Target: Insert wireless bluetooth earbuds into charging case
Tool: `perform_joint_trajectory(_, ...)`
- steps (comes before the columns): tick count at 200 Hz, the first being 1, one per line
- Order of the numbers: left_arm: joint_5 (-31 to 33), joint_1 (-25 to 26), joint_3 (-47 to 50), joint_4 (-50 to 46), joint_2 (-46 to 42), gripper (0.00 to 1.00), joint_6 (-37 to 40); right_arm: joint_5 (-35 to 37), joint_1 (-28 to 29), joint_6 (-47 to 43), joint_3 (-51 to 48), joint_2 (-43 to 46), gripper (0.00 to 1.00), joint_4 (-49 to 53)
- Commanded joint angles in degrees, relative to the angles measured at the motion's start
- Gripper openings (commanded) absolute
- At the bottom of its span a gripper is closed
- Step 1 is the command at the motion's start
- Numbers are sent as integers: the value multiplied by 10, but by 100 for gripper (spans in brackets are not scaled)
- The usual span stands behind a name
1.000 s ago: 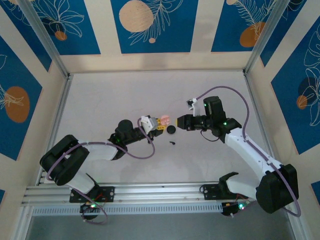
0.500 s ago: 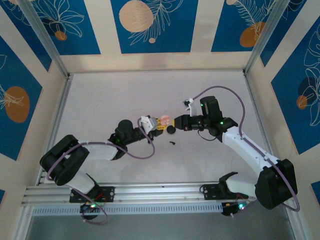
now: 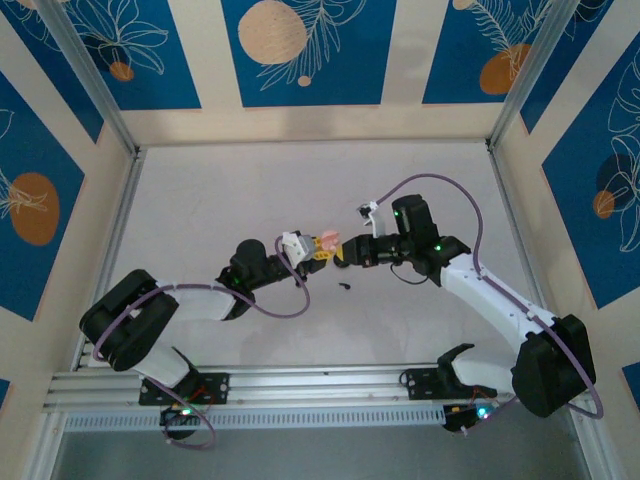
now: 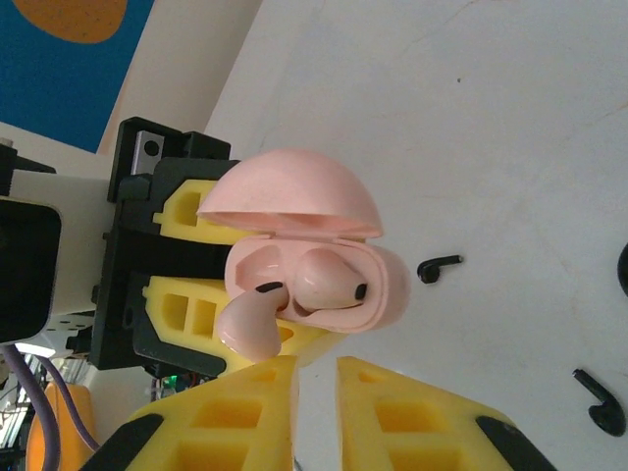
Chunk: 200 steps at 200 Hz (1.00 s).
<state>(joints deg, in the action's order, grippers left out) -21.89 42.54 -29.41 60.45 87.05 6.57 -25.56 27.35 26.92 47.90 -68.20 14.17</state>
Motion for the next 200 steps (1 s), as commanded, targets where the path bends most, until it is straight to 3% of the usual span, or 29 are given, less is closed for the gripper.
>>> perform_joint_trajectory(1, -9, 7, -8, 9, -12, 5, 5, -15, 7, -13, 25, -4, 17, 5)
perform_joint_trajectory(200, -14, 9, -9, -8, -23, 5, 13, 2, 19, -32, 46, 0, 19, 15)
